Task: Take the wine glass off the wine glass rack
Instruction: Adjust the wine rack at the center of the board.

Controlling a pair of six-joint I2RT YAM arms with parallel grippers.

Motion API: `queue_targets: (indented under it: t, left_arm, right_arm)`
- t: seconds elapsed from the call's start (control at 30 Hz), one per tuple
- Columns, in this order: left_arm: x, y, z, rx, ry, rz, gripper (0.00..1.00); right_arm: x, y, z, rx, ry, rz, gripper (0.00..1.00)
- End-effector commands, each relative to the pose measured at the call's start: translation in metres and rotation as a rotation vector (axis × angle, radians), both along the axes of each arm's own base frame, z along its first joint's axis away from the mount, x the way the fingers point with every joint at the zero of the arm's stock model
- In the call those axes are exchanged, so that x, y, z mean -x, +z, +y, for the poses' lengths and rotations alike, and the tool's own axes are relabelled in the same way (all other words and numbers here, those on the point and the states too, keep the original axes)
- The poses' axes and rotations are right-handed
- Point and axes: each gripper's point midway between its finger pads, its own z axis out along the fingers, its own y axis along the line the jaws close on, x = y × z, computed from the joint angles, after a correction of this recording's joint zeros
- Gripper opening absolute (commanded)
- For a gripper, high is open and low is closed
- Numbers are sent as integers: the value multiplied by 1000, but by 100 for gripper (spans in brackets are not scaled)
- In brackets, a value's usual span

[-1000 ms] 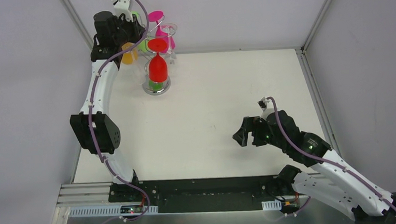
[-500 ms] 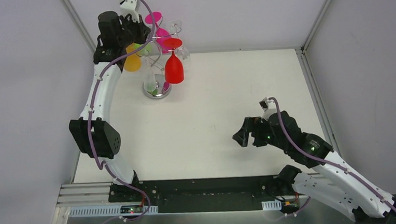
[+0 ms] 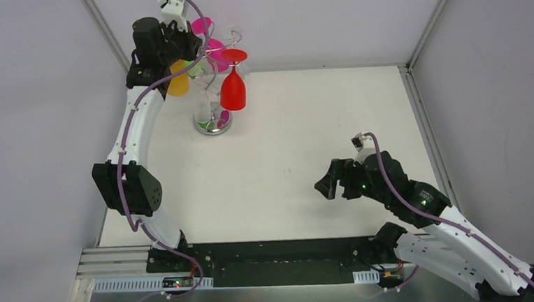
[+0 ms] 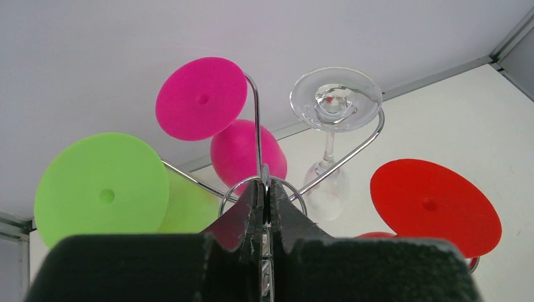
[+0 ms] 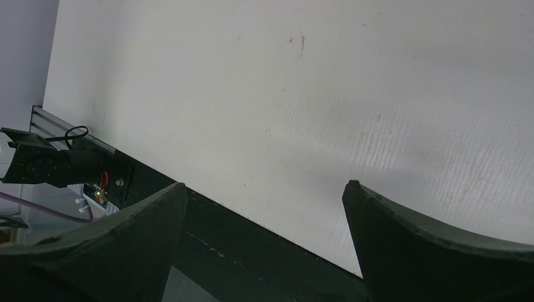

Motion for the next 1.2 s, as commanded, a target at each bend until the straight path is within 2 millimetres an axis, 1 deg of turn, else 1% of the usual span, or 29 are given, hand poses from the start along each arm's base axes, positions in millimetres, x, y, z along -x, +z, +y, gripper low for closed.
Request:
queue_targets:
  t: [0.0, 0.27, 0.57, 0.6, 0.67, 1.0, 1.17]
  left_arm:
    - [20, 63, -7, 23, -29, -174, 0]
    - [31, 81, -12, 54, -46, -199, 0]
    - [48, 101, -14, 63, -58, -239, 0]
    - [50, 109, -16, 66, -69, -266, 0]
    - [55, 114, -19, 89, -77, -274, 0]
    - [68, 126, -23, 101, -86, -301, 0]
    - [63, 116, -19, 83, -59, -283, 0]
  right_arm:
    - [2, 3, 1, -17, -2, 2, 99]
    - [2, 0, 5, -29, 3, 17, 99]
    - [2, 3, 5, -36, 3, 12, 99]
    - [2, 3, 5, -37, 1, 10, 99]
    - [2, 3, 5, -39, 0, 9, 99]
    - [3, 6, 4, -42, 0, 8, 99]
    - [3, 6, 5, -41, 3, 13, 99]
